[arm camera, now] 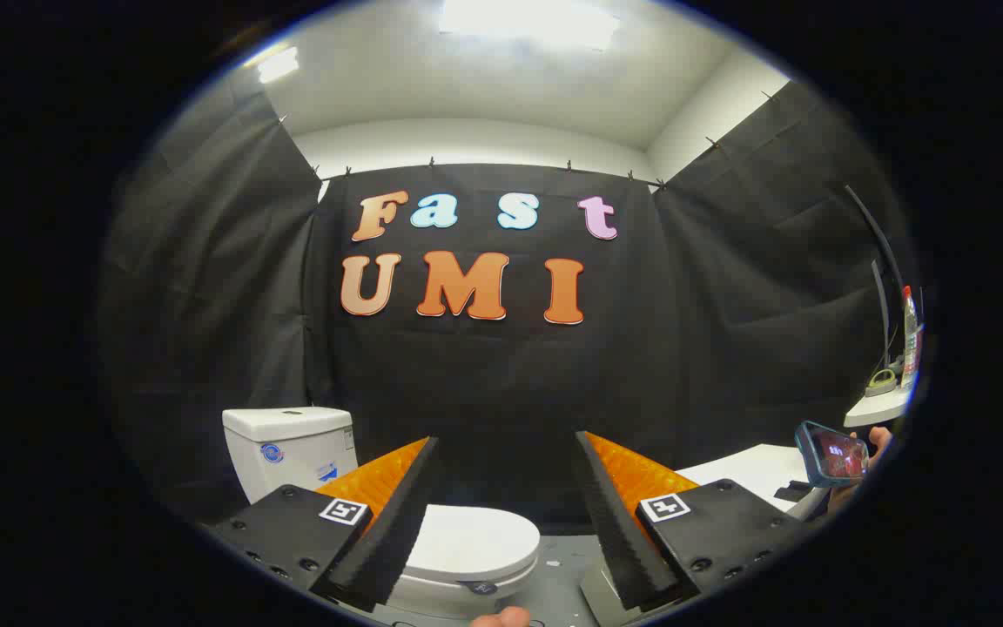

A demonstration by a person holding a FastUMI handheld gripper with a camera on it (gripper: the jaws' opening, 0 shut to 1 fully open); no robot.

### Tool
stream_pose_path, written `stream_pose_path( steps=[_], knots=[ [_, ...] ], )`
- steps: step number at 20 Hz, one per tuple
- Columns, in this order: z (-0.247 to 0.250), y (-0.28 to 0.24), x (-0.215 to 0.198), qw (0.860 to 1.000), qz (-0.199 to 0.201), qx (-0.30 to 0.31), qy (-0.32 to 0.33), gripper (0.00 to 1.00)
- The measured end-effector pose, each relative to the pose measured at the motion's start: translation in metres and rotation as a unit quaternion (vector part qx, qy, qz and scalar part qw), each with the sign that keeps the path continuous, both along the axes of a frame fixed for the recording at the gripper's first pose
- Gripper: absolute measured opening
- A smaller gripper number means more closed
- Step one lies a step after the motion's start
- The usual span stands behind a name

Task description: Open the toilet lid.

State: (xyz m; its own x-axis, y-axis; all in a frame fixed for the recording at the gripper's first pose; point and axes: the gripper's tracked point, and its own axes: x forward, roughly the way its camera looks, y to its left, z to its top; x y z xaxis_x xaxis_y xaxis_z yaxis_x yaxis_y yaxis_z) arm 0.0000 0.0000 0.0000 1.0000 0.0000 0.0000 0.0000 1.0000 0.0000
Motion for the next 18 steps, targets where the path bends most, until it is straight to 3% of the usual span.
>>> stream_pose_path(
  steps=[18],
  knots=[
    [0.0012, 0.0081, -0.0021, 1.000, 0.014, 0.002, 0.007, 0.98]
  ],
)
